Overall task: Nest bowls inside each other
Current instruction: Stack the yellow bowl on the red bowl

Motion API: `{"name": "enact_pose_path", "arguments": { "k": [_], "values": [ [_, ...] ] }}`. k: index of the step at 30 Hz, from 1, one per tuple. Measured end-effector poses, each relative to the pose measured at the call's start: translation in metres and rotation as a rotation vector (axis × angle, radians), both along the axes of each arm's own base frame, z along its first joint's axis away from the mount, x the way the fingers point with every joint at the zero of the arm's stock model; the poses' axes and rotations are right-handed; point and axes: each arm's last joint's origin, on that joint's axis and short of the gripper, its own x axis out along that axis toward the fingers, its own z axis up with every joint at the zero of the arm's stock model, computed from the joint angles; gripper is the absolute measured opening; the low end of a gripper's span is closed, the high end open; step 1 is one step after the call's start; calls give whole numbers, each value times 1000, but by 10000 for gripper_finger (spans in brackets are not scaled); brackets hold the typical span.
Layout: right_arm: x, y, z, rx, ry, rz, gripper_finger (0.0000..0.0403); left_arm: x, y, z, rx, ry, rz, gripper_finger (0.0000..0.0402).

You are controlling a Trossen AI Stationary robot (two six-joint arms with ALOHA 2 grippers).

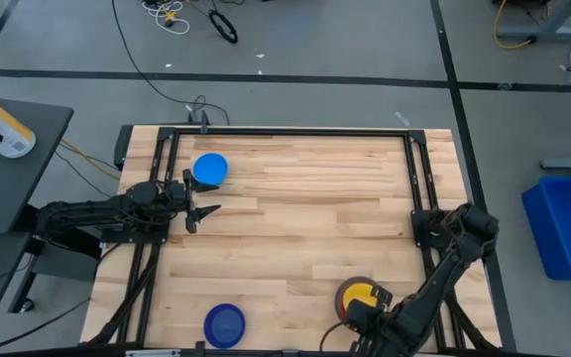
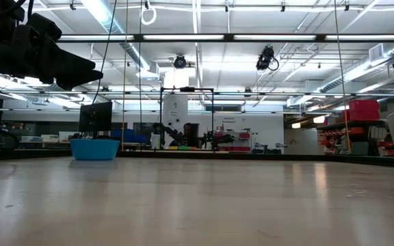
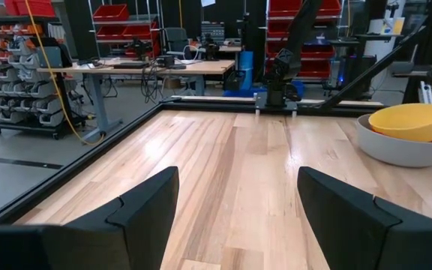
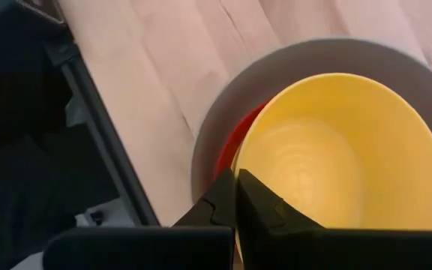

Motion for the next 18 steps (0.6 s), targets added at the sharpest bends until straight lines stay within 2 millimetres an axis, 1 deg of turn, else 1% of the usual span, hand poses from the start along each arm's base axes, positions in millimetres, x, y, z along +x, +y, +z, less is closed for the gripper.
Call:
{"name": "enact_pose_path", "arguments": {
  "k": [6,9,15,18],
  "values": [
    [12,-3,-9,10,32,23,0,0,0,0,3,1,0,279],
    [16,-5,-10,20,41,27,0,0,0,0,3,1,0,279],
    [18,-6,-10,14,25,26,7,0,0,0,3,1,0,279],
    [17,-7,-16,10,15,27,4,0,0,0,3,1,0,279]
  ]
}}
